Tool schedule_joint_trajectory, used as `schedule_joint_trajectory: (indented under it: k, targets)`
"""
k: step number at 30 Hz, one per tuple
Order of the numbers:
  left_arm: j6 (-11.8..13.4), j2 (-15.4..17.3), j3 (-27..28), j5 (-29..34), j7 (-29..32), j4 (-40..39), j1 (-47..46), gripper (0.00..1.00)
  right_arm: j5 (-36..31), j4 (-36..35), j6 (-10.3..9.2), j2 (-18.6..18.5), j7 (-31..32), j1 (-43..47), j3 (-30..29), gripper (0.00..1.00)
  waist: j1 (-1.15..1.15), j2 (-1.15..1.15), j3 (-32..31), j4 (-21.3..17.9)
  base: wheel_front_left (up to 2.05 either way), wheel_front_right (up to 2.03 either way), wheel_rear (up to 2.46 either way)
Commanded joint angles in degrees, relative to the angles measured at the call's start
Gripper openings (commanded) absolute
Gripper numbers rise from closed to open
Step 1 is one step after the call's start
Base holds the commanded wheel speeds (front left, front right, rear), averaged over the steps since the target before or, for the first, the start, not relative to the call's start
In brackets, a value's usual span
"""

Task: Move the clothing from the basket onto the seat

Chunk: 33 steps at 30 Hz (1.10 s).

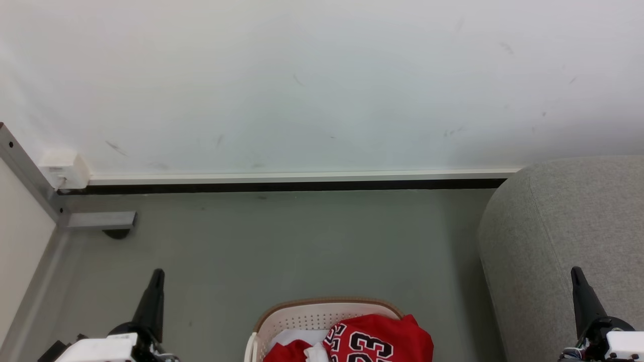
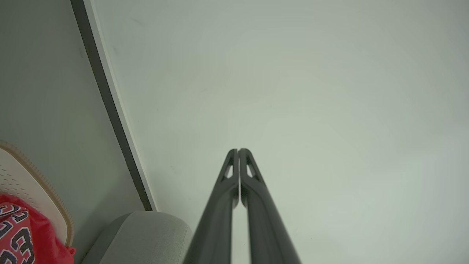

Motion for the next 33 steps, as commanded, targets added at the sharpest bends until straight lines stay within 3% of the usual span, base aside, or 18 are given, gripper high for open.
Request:
schedule_joint_trajectory:
  k: [1,28,29,30,31,33]
  targets:
    - [-0.04,0.51,0.15,-0.56,0.13,-0.04,-0.38,0.0,0.02,0.02,0.46,-0.28,0.16,-0.4,-0.16,0.0,0.0,0.0,0.0,0.0,0.0,0.0,0.0]
    - [-0.04,0.51,0.15,-0.56,0.13,-0.04,-0.38,0.0,0.02,0.02,0.46,-0.28,0.16,-0.4,-0.16,0.0,0.0,0.0,0.0,0.0,0.0,0.0,0.0]
    - [0.0,0.0,0.0,0.0,-0.01,0.0,0.0,1.0,0.0,0.0,0.0,0.0,0.0,0.0,0.0,1.0,0.0,0.0,0.0,0.0,0.0,0.0,0.0]
    - [-0.01,-0.06,-0.02,0.02,-0.08,0.2,0.05,0.0,0.04,0.15,-0.02,0.02,-0.02,0.05,0.06,0.0,0.0,0.0,0.0,0.0,0.0,0.0,0.0]
    - [0.0,-0.3,-0.02,0.01,-0.02,0.77,0.52,1.0,0.0,0.77,-0.1,0.15,-0.04,0.56,0.1,1.0,0.0,0.0,0.0,0.0,0.0,0.0,0.0]
    - [0.0,-0.44,-0.22,0.04,-0.47,0.88,0.81,1.0,0.18,0.83,-0.11,0.21,-0.24,0.88,0.45,1.0,0.0,0.0,0.01,0.0,0.0,0.0,0.0]
